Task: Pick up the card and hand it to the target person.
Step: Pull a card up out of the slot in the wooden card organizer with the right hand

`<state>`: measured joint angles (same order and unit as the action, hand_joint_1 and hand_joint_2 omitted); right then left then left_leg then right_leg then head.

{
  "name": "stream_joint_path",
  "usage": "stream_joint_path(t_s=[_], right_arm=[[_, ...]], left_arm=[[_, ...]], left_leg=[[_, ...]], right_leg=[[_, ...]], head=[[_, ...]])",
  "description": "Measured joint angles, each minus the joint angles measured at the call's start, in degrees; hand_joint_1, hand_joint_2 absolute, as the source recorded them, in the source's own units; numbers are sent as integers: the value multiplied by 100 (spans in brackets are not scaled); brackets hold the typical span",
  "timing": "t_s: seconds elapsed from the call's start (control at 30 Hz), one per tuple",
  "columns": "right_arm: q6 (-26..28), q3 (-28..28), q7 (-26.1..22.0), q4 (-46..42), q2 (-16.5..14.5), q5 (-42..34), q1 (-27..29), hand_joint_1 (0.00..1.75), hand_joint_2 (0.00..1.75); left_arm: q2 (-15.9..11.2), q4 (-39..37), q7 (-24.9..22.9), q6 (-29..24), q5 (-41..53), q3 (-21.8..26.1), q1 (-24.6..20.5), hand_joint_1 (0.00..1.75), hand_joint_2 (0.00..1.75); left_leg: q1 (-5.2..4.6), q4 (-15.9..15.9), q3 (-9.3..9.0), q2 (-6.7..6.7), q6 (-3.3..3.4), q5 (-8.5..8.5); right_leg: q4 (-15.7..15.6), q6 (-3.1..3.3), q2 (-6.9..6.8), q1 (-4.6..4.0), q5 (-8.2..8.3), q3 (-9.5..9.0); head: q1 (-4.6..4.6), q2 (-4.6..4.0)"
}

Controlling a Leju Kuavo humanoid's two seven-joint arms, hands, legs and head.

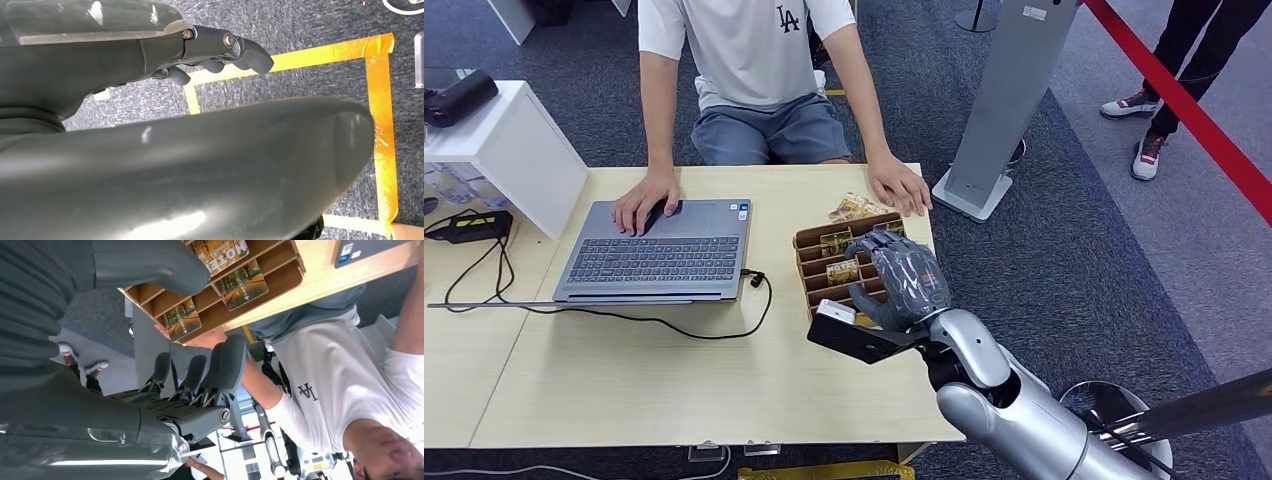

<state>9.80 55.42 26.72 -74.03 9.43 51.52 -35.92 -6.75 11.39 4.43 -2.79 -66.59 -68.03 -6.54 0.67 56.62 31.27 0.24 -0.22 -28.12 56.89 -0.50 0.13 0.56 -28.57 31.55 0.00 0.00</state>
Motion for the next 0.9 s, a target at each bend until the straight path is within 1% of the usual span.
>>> stream_joint_path(t_s=[0.13, 0.3, 0.43, 0.6, 0.9], right_arm=[[-28, 90, 28, 375, -97, 43, -113, 91, 175], [-9, 146, 42, 760, -184, 7, -203, 84, 175], [70, 149, 23, 1017, -239, -44, -239, 86, 175], [118, 151, 4, 1129, -289, -72, -260, 74, 175], [150, 207, -68, 1370, -416, -123, -354, 75, 175]], left_arm=[[3, 2, 8, 12, 26, -31, -4, 0, 0], [6, 1, 12, 25, 57, -70, -6, 0, 0], [2, -1, -10, 24, 65, -91, -9, 0, 0], [4, -4, -30, 25, 76, -112, -12, 0, 0], [13, -8, -11, 40, 106, -159, -17, 0, 0]], left_leg=[[0, 4, 6, -6, 1, -1], [0, 6, 8, -13, 1, -2], [1, 7, 9, -16, 1, -1], [0, 9, 13, -20, 1, -1], [-1, 11, 17, -21, 1, 0]], right_leg=[[3, -2, -6, 0, -2, 1], [5, -2, -14, 0, -5, 2], [5, -2, -17, -1, -5, 2], [7, -2, -21, 1, -6, 5], [9, -2, -22, 1, -6, 9]], head=[[0, 0], [0, 0], [0, 0], [0, 0], [0, 0]])
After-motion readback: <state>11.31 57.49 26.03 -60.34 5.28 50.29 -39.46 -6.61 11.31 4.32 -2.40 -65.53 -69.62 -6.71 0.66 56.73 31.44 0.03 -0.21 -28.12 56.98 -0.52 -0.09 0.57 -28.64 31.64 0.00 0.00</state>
